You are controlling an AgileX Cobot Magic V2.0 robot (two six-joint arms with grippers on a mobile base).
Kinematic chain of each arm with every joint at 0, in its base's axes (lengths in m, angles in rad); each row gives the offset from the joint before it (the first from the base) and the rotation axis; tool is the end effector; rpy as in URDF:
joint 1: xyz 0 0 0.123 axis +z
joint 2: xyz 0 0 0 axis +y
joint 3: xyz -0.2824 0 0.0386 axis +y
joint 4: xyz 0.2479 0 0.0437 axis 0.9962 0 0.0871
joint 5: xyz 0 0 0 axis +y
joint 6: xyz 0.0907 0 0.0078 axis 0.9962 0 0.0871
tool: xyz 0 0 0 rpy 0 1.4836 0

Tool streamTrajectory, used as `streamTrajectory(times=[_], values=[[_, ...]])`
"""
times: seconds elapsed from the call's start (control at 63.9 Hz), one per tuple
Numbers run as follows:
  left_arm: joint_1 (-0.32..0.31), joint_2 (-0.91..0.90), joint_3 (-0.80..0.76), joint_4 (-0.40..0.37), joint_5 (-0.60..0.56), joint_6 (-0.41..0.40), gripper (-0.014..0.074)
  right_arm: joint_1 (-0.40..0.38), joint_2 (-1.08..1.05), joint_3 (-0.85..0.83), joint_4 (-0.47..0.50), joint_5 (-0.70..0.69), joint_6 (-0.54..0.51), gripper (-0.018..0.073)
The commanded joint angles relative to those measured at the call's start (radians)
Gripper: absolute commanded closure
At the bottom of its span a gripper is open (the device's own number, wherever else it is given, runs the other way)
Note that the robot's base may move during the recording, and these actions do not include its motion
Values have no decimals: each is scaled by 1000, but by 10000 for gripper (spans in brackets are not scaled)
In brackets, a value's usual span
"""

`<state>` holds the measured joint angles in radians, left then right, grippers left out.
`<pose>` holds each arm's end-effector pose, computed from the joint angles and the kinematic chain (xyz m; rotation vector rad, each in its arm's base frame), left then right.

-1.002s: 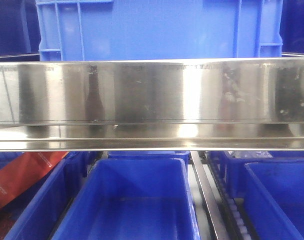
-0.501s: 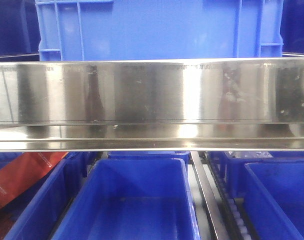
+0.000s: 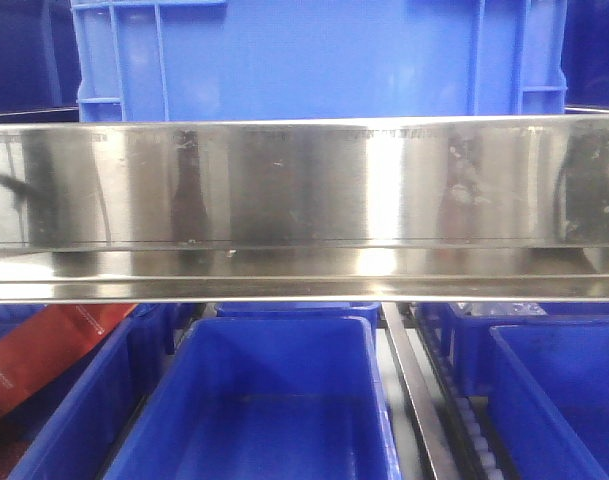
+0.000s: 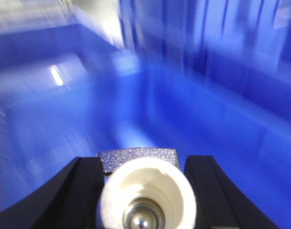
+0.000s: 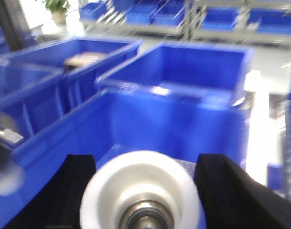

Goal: Place valve from conveyor to right shelf box
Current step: 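Open both grippers to release the valves into the bins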

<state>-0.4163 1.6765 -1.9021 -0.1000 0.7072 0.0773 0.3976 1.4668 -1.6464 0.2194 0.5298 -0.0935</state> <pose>0.3487 -0.1607 0.4630 0.4516 1.9247 -0.3352 0.3029 0.1381 0.4724 -0.3542 1.8106 0.4479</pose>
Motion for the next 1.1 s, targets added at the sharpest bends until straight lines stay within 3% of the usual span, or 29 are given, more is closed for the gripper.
streamTrajectory(times=[0.0,0.376,0.454,0.532,0.595,0.689,0.798,0.908,1.08], values=[[-8,41,-15,-11,-46,2,708,6,43,-19,1,-90,-3,711],[-8,170,-15,-12,-52,2,708,6,190,-19,1,-32,-3,708],[-8,176,-15,-12,-46,2,689,6,198,-19,1,-14,-3,656],[-8,175,-15,-12,-46,2,613,6,202,-19,1,4,-3,550],[-8,175,-15,-12,-46,2,528,6,202,-19,1,16,-3,405],[-8,175,-15,-12,-42,2,339,6,202,-19,1,27,-3,214],[-8,175,-15,-12,-33,2,153,6,198,-19,1,38,-3,64],[-8,175,-15,-12,-33,2,19,6,186,-19,1,38,-3,28],[-8,134,-15,-12,-22,2,8,6,136,-19,1,40,-3,32]])
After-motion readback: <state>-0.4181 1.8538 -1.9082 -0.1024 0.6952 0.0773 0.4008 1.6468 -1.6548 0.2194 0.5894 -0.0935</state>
